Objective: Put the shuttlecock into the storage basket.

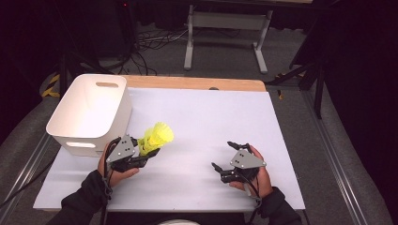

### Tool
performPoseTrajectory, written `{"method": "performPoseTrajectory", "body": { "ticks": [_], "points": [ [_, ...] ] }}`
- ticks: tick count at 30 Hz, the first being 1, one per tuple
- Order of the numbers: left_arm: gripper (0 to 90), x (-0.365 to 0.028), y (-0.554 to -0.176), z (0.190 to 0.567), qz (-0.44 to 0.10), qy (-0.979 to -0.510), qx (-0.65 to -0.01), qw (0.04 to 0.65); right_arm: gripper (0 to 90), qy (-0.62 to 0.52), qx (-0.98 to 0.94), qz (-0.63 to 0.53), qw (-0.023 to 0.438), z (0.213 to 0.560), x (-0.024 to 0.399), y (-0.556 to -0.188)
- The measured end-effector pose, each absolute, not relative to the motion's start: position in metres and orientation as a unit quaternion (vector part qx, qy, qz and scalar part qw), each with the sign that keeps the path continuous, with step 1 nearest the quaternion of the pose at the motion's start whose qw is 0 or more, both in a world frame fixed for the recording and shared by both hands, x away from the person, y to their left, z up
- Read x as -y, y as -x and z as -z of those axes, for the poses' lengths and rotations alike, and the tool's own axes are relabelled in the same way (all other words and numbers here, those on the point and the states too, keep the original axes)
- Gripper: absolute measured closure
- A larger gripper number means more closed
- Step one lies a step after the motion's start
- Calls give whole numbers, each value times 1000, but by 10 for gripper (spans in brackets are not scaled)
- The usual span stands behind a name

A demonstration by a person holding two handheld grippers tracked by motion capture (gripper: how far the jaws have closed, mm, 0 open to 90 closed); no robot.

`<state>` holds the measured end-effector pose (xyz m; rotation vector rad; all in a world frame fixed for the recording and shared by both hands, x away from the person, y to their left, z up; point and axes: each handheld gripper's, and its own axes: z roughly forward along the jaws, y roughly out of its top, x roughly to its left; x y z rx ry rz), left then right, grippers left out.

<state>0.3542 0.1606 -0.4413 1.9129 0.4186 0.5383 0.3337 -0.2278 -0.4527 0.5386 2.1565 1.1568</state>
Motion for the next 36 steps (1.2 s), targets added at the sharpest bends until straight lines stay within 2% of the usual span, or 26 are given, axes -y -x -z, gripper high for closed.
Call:
{"method": "performPoseTrajectory", "body": {
  "ticks": [36],
  "points": [
    [553, -184, -352, 424, -246, -775, -194, 550, 125, -195, -822, -436, 309, 454, 225, -335]
  ]
}}
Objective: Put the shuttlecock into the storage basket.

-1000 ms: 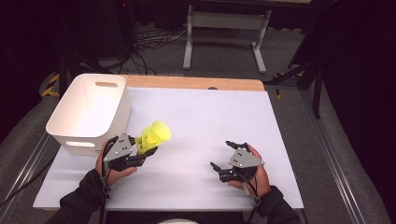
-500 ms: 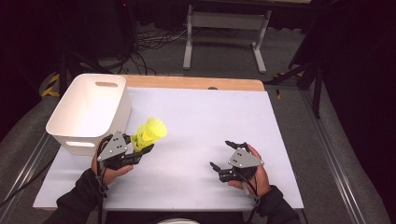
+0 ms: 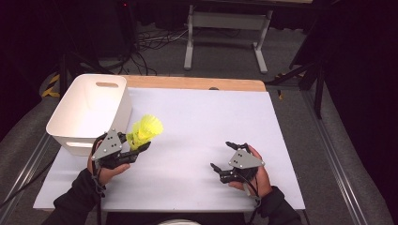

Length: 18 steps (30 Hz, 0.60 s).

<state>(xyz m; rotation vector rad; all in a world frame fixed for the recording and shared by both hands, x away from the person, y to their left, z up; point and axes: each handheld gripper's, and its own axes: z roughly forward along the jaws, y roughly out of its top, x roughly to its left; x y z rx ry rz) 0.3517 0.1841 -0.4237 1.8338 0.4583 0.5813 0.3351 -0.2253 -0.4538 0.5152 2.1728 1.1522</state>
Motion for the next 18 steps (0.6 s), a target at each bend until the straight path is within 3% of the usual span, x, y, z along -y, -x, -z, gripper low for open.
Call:
{"method": "performPoseTrajectory", "body": {
  "ticks": [18],
  "points": [
    [556, -193, -350, 418, -258, -766, -202, 553, 126, -193, -822, -435, 313, 453, 225, -335]
  ]
}}
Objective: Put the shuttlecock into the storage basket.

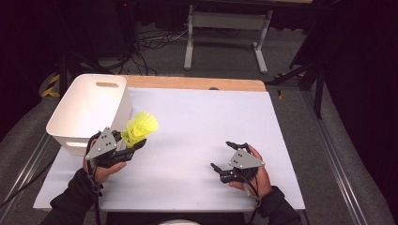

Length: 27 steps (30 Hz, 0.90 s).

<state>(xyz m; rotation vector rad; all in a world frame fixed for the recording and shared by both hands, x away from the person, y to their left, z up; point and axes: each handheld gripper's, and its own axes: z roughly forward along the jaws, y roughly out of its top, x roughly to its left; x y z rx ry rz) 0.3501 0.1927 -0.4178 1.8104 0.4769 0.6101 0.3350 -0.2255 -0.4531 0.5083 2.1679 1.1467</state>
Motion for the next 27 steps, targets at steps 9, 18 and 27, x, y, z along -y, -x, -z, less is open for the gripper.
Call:
{"method": "performPoseTrajectory", "body": {
  "ticks": [9, 18, 27],
  "points": [
    [559, -200, -349, 412, -266, -758, -208, 559, 125, -193, -823, -434, 312, 453, 226, -335],
    [560, -205, -348, 404, -273, -752, -215, 560, 130, -198, -821, -438, 307, 453, 226, -336],
    [559, -213, -347, 392, -281, -745, -220, 564, 131, -200, -822, -440, 302, 453, 225, -336]
  ]
}}
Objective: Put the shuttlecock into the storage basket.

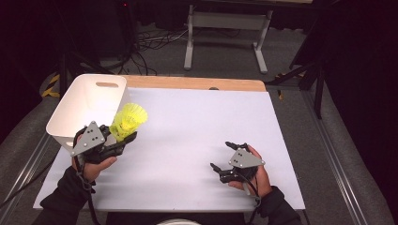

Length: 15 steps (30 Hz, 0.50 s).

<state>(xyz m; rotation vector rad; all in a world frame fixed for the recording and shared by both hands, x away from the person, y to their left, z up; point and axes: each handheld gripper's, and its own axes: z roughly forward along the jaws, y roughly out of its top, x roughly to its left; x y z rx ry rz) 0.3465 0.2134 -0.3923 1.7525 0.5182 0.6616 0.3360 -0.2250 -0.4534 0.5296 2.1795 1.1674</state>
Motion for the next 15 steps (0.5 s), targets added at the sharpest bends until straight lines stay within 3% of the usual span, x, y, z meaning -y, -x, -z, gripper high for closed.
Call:
{"method": "performPoseTrajectory", "body": {
  "ticks": [15],
  "points": [
    [558, -232, -345, 378, -301, -731, -233, 566, 131, -200, -823, -440, 299, 454, 225, -336]
  ]
}}
